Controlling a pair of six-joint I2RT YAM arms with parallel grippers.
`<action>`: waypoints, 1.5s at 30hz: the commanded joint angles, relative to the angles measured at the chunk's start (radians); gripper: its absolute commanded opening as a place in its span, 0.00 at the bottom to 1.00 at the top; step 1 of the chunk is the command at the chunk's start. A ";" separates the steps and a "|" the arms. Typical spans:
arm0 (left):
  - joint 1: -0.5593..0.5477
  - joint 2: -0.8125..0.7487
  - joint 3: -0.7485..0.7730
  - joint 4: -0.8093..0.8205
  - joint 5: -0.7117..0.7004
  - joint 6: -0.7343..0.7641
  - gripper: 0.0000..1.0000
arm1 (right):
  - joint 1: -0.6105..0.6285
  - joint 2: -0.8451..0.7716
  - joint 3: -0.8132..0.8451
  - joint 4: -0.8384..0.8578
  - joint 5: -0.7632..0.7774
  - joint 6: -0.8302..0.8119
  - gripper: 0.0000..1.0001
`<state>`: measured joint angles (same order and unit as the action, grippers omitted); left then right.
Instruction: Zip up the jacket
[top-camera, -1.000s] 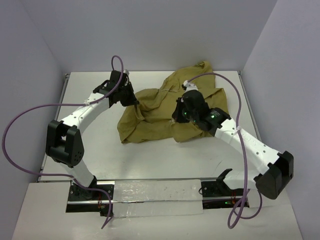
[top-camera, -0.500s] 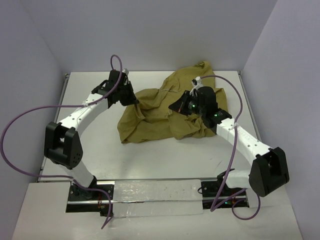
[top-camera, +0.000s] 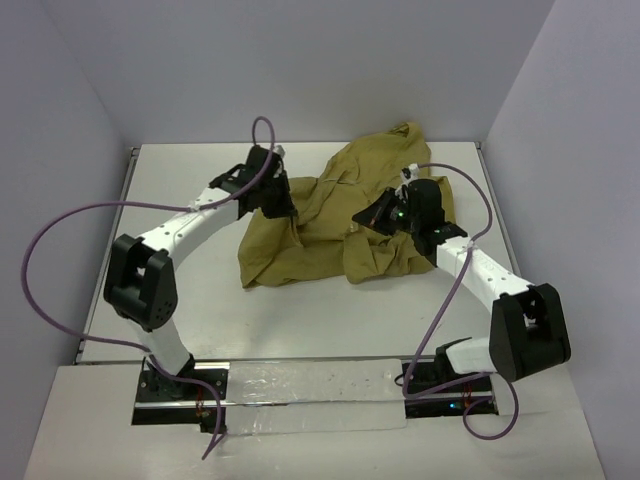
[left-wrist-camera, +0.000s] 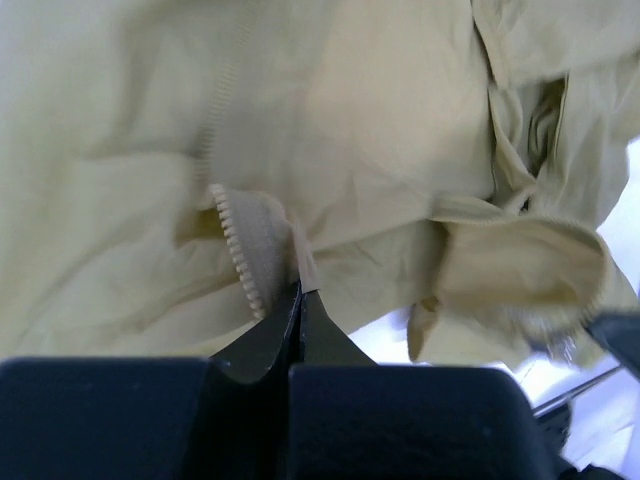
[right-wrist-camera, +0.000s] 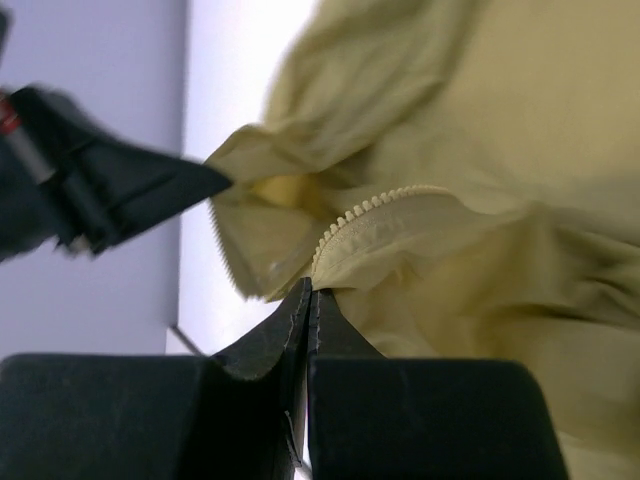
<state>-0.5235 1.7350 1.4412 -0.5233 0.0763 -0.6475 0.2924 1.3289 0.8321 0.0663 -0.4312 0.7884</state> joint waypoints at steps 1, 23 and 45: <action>-0.069 0.048 0.079 -0.030 -0.040 0.021 0.01 | -0.051 -0.031 -0.044 -0.025 -0.003 -0.023 0.00; -0.058 -0.182 -0.054 -0.033 -0.079 0.007 0.92 | -0.115 -0.045 -0.036 -0.168 0.002 -0.144 0.00; 0.019 -0.083 -0.349 0.038 -0.214 -0.110 0.35 | 0.124 -0.058 0.256 -0.672 0.503 -0.315 0.75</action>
<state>-0.5090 1.6214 1.0250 -0.5139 -0.0875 -0.7773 0.3032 1.3157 0.8801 -0.5178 -0.0867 0.5318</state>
